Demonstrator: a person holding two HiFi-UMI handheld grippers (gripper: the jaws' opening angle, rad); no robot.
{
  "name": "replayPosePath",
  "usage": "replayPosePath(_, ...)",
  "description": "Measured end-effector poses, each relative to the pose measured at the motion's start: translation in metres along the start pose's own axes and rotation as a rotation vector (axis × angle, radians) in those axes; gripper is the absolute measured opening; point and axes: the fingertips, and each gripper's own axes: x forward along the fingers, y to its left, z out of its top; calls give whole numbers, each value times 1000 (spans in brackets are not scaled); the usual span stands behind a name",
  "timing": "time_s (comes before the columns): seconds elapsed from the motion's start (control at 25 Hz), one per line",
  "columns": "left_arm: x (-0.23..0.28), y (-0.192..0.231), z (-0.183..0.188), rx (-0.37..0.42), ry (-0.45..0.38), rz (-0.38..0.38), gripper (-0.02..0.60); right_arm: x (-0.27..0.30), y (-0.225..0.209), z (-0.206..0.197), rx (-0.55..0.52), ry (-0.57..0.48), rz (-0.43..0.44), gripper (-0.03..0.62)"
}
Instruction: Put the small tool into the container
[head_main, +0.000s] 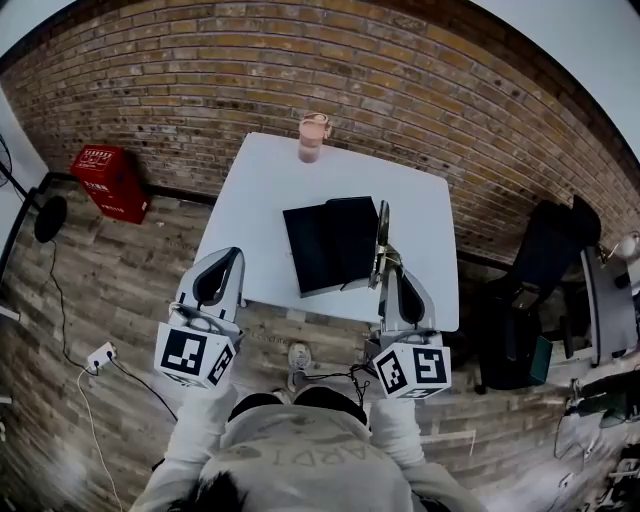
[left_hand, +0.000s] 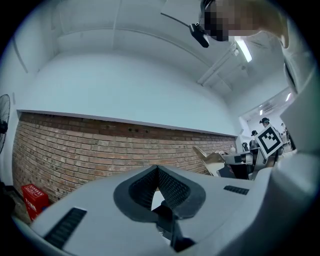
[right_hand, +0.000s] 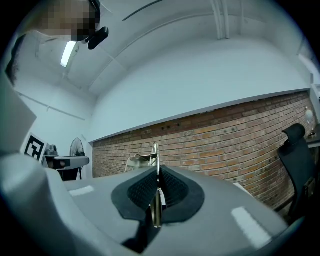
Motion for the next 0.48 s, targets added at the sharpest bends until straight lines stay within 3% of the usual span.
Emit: replayPosePath(0.48, 68, 40, 4, -5, -25, 42, 5, 90, -9, -7, 0, 46, 70, 13)
